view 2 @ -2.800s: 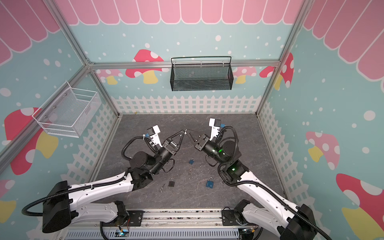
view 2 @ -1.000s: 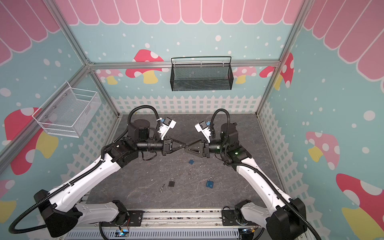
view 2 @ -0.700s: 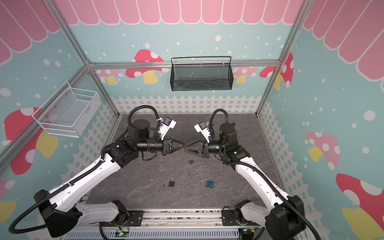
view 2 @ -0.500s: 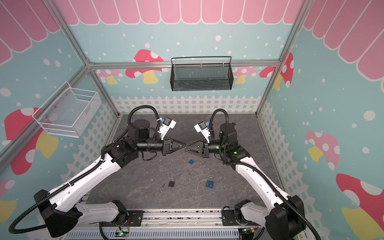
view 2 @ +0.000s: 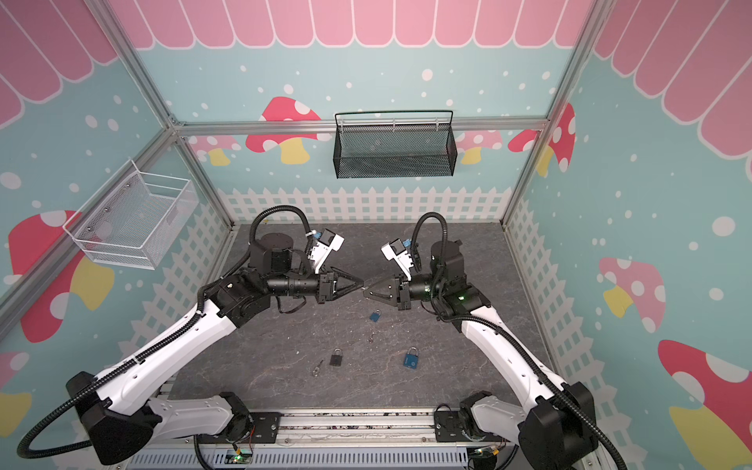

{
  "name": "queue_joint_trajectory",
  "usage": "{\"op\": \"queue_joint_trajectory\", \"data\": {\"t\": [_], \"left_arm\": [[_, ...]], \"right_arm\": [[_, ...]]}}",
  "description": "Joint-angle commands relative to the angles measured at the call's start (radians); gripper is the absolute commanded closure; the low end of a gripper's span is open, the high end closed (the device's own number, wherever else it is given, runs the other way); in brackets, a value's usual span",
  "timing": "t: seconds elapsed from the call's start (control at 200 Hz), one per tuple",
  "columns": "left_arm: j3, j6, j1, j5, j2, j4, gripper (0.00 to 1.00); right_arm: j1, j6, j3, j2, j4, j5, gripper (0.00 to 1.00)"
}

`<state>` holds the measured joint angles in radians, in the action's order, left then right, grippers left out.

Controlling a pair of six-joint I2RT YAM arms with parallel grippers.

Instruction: Unlock with the key

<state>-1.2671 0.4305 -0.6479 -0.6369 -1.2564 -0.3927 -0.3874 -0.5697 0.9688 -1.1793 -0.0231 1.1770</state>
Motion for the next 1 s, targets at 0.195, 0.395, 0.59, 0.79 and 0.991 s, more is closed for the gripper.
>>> {"op": "queue_joint_trajectory", "data": {"t": [0.195,0.395,0.59,0.79,0.991], "left_arm": [[0.173,0.254,-0.041,0.503,0.125,0.006,0.54],[0.189,0.414,-0.280,0.778,0.055,-0.114,0.49],[0.125,0.573,-0.499,0.924,-0.132,-0.201,0.46],[-0.086,0.586,-0.626,0.950,-0.399,-0.329,0.36],[-0.254,0.581,-0.662,0.902,-0.605,-0.410,0.31]], "right_arm": [[0.137,0.125,0.014,0.035,-0.292,-0.251,1.00],[0.189,0.094,-0.067,0.013,-0.305,-0.420,1.00],[0.249,0.067,-0.141,-0.013,-0.288,-0.488,1.00],[0.325,0.053,-0.228,-0.047,-0.231,-0.451,1.00],[0.338,0.040,-0.288,-0.007,-0.175,-0.472,1.00]]}}
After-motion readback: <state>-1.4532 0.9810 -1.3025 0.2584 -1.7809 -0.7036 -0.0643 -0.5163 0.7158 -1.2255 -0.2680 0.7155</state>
